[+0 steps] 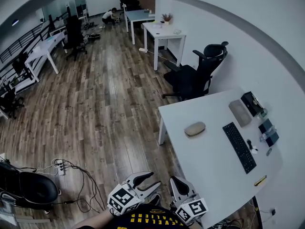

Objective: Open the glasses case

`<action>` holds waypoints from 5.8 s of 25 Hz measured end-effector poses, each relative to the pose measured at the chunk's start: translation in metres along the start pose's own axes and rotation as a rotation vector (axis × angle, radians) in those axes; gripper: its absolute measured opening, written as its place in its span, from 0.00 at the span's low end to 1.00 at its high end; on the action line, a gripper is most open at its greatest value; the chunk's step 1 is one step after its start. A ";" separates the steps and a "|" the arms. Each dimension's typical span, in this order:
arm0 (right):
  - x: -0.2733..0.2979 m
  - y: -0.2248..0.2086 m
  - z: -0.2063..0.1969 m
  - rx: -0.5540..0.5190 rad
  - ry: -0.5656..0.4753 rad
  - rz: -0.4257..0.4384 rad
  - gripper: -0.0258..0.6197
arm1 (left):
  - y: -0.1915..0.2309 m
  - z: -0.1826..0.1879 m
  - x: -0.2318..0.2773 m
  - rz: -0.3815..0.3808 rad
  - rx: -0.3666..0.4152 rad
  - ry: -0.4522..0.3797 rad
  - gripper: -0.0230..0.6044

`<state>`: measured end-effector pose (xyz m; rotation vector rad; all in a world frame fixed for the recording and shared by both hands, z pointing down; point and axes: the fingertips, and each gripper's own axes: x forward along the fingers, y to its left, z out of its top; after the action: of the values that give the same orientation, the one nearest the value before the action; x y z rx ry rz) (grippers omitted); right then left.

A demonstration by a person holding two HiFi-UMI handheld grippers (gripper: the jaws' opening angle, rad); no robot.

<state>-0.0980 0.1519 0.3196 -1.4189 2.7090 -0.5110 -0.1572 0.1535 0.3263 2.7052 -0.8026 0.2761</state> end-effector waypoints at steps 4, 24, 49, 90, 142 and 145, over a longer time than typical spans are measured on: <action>-0.002 -0.015 0.001 0.025 -0.014 -0.015 0.08 | 0.000 0.003 0.014 -0.016 0.008 0.016 0.34; 0.026 -0.097 0.019 0.051 -0.043 -0.309 0.08 | 0.041 0.028 0.101 -0.308 0.033 0.045 0.34; 0.153 -0.145 0.036 0.113 -0.034 -0.626 0.08 | 0.198 0.071 0.165 -0.566 -0.033 0.079 0.34; 0.097 -0.371 -0.053 0.599 0.018 -0.693 0.08 | 0.152 0.004 0.408 -0.621 0.433 0.530 0.36; 0.153 -0.426 -0.141 0.884 0.113 -0.679 0.13 | 0.187 -0.050 0.449 -0.631 0.734 0.593 0.63; 0.153 -0.425 -0.142 0.893 0.119 -0.677 0.13 | 0.193 -0.045 0.449 -0.622 0.719 0.589 0.63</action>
<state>0.1235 -0.1578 0.6014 -1.9091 1.5380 -1.5926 0.1014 -0.2082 0.5335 3.0162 0.3878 1.3146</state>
